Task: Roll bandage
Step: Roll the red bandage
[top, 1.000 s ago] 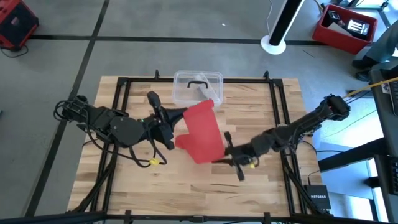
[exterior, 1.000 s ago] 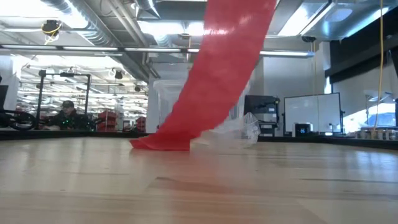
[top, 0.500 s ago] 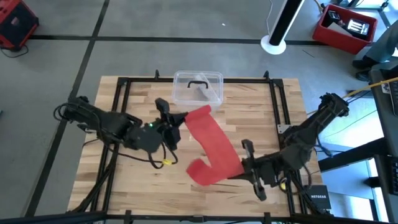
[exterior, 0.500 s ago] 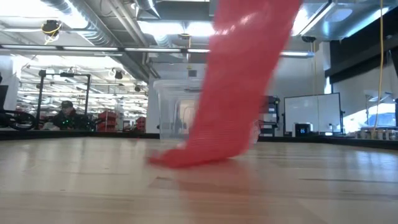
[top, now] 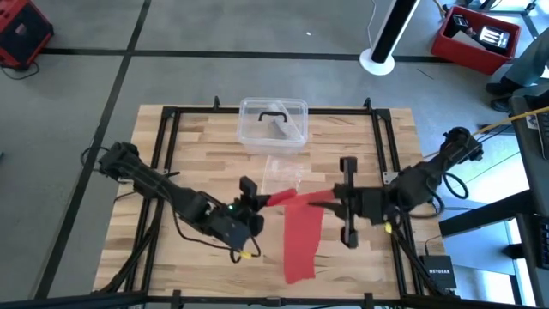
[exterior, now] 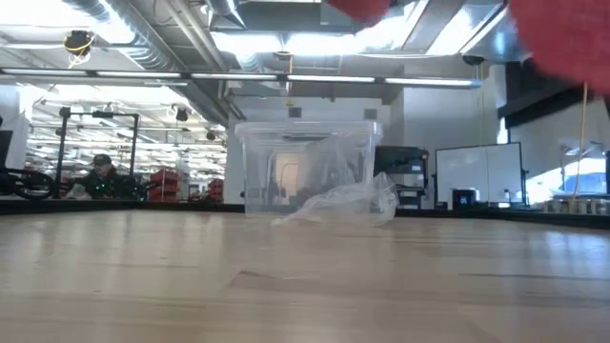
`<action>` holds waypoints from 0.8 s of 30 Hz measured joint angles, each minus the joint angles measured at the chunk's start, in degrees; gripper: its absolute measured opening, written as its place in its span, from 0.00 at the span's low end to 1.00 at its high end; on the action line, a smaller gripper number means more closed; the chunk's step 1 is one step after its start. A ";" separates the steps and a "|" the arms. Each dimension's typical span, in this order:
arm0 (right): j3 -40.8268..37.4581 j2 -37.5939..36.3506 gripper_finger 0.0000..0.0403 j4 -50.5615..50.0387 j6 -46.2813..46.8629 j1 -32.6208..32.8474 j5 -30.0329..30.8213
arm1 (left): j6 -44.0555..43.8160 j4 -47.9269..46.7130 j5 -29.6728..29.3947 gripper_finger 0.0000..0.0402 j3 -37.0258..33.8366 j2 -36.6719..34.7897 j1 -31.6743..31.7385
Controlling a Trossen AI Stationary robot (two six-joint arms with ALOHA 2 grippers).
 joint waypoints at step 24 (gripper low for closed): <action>-0.32 0.20 0.01 -9.15 18.11 -23.07 4.11 | 5.67 13.21 2.71 0.00 -0.73 13.61 -4.34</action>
